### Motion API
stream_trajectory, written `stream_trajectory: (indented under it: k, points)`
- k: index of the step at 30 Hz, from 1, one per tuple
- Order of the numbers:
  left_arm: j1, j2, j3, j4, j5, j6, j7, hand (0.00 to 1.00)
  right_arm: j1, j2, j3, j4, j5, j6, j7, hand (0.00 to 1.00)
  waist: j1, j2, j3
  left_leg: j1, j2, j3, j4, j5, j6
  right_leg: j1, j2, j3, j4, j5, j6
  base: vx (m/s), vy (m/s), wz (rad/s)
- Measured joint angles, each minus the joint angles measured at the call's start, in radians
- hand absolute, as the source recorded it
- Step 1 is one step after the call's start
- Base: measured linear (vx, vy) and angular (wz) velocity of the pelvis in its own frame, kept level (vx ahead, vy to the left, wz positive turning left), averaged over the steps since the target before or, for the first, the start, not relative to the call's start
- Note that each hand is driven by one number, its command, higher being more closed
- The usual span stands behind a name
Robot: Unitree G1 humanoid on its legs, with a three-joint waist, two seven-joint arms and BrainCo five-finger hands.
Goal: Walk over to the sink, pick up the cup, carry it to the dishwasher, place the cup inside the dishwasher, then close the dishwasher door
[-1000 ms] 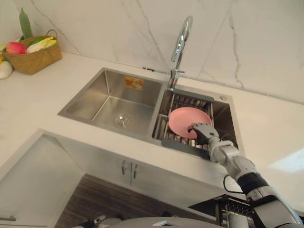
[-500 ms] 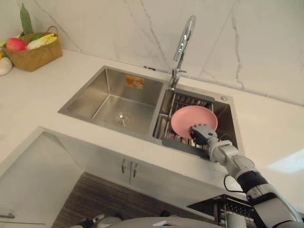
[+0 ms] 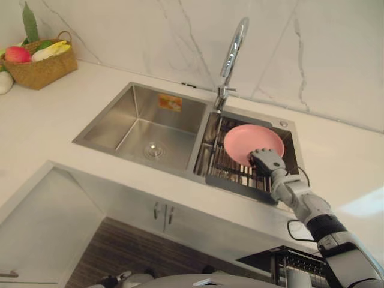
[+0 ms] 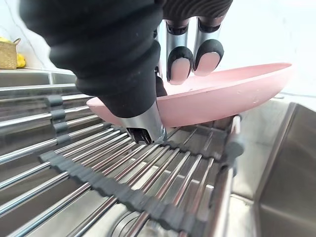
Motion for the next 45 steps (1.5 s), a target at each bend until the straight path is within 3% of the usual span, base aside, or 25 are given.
stream_trajectory:
  k: [10, 18, 24, 26, 29, 33, 35, 37, 38, 40, 42, 45]
  points:
    - [0.024, -0.011, 0.002, 0.001, -0.003, -0.021, 0.003, 0.00, -0.040, -0.170, -0.096, -0.113, -0.001, -0.017, -0.047, 1.00, -0.020, 0.003, -0.001, 0.021, -0.001, 0.054, 0.000, -0.013, 0.001, -0.045, 0.003, 0.077, 0.053, -0.017, 0.001, -0.01, 0.009, -0.20]
    - [0.048, -0.023, 0.009, 0.004, 0.004, -0.032, 0.003, 0.00, -0.035, -0.235, -0.192, -0.159, 0.012, -0.048, -0.053, 1.00, -0.057, 0.002, -0.001, 0.047, -0.007, 0.108, 0.006, -0.030, 0.002, -0.067, 0.006, 0.137, 0.080, -0.028, 0.005, 0.02, 0.030, -0.23]
    - [0.057, -0.024, 0.006, 0.021, 0.006, -0.035, 0.007, 0.00, 0.055, -0.291, -0.330, -0.239, 0.190, -0.065, 0.017, 1.00, -0.097, -0.003, -0.001, 0.069, -0.023, 0.159, 0.028, -0.054, 0.019, -0.096, 0.001, 0.187, 0.114, -0.025, 0.010, 0.05, 0.056, -0.29]
    - [0.057, -0.021, -0.007, 0.023, 0.015, -0.035, 0.011, 0.00, 0.111, -0.303, -0.380, -0.265, 0.273, -0.077, 0.081, 1.00, -0.113, -0.008, 0.001, 0.067, -0.026, 0.169, 0.062, -0.081, 0.024, -0.096, -0.003, 0.206, 0.122, -0.025, 0.010, 0.03, 0.047, -0.23]
    - [0.058, -0.018, -0.033, 0.022, 0.102, -0.035, 0.001, 0.00, 0.202, -0.309, -0.439, -0.289, 0.362, -0.082, 0.136, 1.00, -0.139, -0.013, 0.004, 0.068, -0.033, 0.204, 0.106, -0.117, 0.028, -0.102, -0.008, 0.236, 0.129, -0.022, 0.015, 0.01, 0.057, -0.31]
    - [0.059, -0.006, -0.065, 0.022, 0.133, -0.021, -0.003, 0.00, 0.278, -0.309, -0.475, -0.331, 0.399, -0.088, 0.158, 1.00, -0.168, -0.014, 0.005, 0.066, -0.038, 0.255, 0.146, -0.151, 0.031, -0.118, -0.008, 0.269, 0.122, -0.014, 0.013, -0.02, 0.064, -0.44]
    - [0.059, 0.002, -0.065, 0.023, 0.132, -0.007, -0.003, 0.00, 0.309, -0.309, -0.496, -0.364, 0.412, -0.087, 0.169, 1.00, -0.179, -0.012, 0.006, 0.064, -0.037, 0.298, 0.173, -0.172, 0.033, -0.127, -0.013, 0.253, 0.119, -0.021, -0.014, -0.02, 0.068, -0.63]
    - [0.045, 0.001, -0.066, 0.037, 0.130, 0.011, -0.007, 0.00, 0.344, -0.309, -0.508, -0.404, 0.436, -0.087, 0.181, 1.00, -0.183, 0.003, 0.015, 0.063, -0.003, 0.376, 0.190, -0.177, 0.044, -0.129, -0.050, 0.065, 0.129, -0.093, -0.135, -0.01, 0.091, -0.93]
    - [0.038, 0.002, -0.066, 0.044, 0.130, 0.016, -0.008, 0.00, 0.350, -0.309, -0.508, -0.411, 0.444, -0.087, 0.183, 1.00, -0.181, 0.003, 0.018, 0.063, 0.004, 0.398, 0.189, -0.178, 0.046, -0.130, -0.064, 0.011, 0.134, -0.108, -0.157, -0.08, 0.081, -1.16]
    - [0.026, -0.001, -0.060, 0.047, 0.122, 0.022, -0.008, 0.00, 0.351, -0.307, -0.508, -0.434, 0.453, -0.087, 0.186, 1.00, -0.162, 0.000, 0.037, 0.066, 0.023, 0.494, 0.189, -0.201, 0.052, -0.142, -0.112, -0.113, 0.171, -0.127, -0.154, -0.12, 0.044, -1.23]
    - [0.023, -0.001, -0.059, 0.060, 0.118, 0.022, -0.010, 0.00, 0.352, -0.298, -0.508, -0.433, 0.455, -0.081, 0.186, 1.00, -0.166, 0.002, 0.048, 0.068, 0.034, 0.540, 0.188, -0.215, 0.040, -0.163, -0.134, -0.131, 0.226, -0.104, -0.121, -0.04, -0.009, -0.84]
    - [0.019, 0.002, -0.061, 0.060, 0.111, 0.022, -0.023, 0.00, 0.387, -0.264, -0.547, -0.433, 0.492, -0.058, 0.187, 1.00, -0.192, 0.002, 0.047, 0.060, 0.070, 0.549, 0.208, -0.209, 0.013, -0.151, -0.131, -0.119, 0.295, -0.003, -0.081, 0.14, -0.089, -0.17]
